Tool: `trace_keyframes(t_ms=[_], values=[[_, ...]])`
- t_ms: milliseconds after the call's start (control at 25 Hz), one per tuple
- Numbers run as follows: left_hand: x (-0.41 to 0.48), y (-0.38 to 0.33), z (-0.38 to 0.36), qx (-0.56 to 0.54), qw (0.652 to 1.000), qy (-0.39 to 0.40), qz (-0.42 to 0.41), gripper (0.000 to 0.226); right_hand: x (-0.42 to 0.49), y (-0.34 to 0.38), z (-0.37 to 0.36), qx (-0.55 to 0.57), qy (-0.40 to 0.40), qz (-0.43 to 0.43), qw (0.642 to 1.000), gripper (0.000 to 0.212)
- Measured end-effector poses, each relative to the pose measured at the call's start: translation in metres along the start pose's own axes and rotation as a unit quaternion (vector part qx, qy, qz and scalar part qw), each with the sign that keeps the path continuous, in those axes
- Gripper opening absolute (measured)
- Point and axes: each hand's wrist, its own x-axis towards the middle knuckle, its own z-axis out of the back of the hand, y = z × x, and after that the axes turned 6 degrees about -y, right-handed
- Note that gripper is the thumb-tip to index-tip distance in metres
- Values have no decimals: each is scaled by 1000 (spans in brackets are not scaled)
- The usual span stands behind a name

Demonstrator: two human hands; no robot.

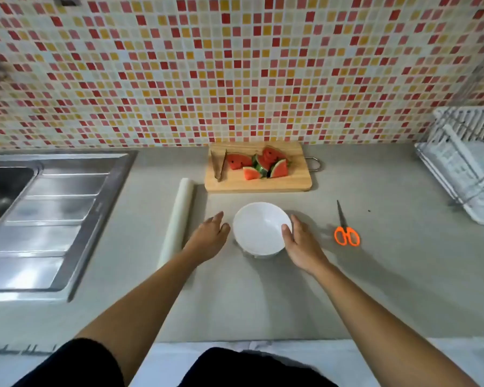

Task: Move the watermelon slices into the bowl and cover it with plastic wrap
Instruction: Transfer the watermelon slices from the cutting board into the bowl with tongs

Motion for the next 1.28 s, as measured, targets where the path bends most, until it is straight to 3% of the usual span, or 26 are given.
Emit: trace_keyframes(t_ms=[80, 280, 680, 840, 1080, 1280], values=[[4, -1, -14, -36, 999, 18, 33, 52, 7, -4, -7, 17, -9, -23, 1000, 39], [11, -2, -38, -192, 978, 21, 77, 44, 17, -11, -24, 54, -9, -45, 998, 41], [65, -6, -28, -255, 962, 0, 96, 39, 70, 1, -26, 62, -27, -60, 996, 41], [71, -1, -28, -220, 971, -7, 95, 40, 77, -2, -27, 72, -26, -97, 992, 37], [146, 13, 3, -42, 987, -119, 99, 46, 88, 2, -32, 48, -33, -141, 988, 39], [199, 14, 1, 73, 984, -86, 137, 52, 92, -1, -39, 56, -84, -145, 984, 31]])
